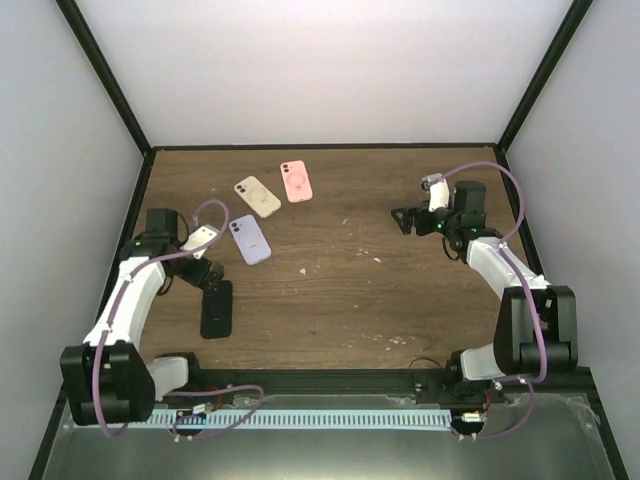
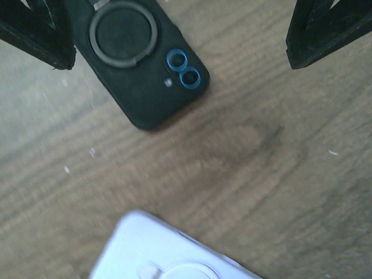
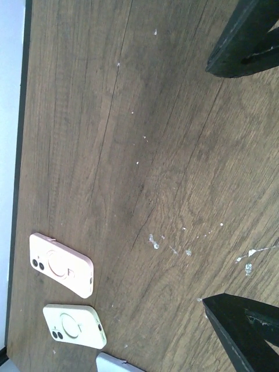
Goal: Take the phone out of the phone case
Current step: Pick up the phone at the center of the board.
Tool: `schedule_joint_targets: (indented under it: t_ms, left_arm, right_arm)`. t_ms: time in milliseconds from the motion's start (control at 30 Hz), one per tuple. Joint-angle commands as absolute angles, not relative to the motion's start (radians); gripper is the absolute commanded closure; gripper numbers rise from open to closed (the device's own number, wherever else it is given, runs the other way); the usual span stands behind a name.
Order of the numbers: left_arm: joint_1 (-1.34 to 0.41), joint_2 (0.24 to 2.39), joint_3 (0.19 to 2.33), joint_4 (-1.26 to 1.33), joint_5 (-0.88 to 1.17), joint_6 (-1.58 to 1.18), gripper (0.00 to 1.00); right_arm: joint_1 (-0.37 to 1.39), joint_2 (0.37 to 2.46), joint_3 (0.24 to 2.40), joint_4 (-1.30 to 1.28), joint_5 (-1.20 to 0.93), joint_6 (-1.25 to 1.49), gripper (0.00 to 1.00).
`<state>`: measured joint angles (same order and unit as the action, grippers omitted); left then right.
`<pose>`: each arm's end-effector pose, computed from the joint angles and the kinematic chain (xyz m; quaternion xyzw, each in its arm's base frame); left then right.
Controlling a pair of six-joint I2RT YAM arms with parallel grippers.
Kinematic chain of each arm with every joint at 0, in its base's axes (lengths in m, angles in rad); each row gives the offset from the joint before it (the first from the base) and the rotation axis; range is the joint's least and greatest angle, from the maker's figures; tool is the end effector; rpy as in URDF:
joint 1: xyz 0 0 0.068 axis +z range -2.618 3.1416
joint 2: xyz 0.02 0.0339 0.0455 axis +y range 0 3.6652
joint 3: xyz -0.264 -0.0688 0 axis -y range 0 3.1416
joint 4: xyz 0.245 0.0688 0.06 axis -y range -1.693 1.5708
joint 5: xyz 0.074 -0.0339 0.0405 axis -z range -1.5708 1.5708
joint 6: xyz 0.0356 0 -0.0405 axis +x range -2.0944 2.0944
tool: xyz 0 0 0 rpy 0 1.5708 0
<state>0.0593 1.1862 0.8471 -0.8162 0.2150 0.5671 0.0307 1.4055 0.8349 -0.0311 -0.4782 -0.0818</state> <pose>0.2159 0.0052 0.2338 0.2658 0.9361 -0.0367 0.2274 0.3016 0.0257 0.2323 -0.1585 0.8522 0.1979 0.4578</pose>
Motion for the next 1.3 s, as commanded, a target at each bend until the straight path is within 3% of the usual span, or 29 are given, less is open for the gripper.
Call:
schedule_joint_targets:
  t_ms: [0,767,1033,1267]
  left_arm:
    - [0.046,1.092,0.836,-1.022,0.222,0.772,0.00]
    - [-0.513,1.061,0.556,-0.819,-0.251,0.641,0.00]
    - [-0.491,1.073,0.494,-0.765,-0.383,0.651,0.00]
    - [-0.235,1.048,0.478,-0.711,-0.329,0.781,0.00]
  right_arm:
    - [0.040,1.420,0.837,-0.041,-0.502,-0.085,0.00]
    - [0.040,1.485,0.859,-0.097,-0.526,-0.089,0.00]
    - [0.040,1.497,0.862,-0.099,-0.520,-0.087,0.00]
    - [0.040,1.497,0.864,-0.100,-0.512,-0.087,0.00]
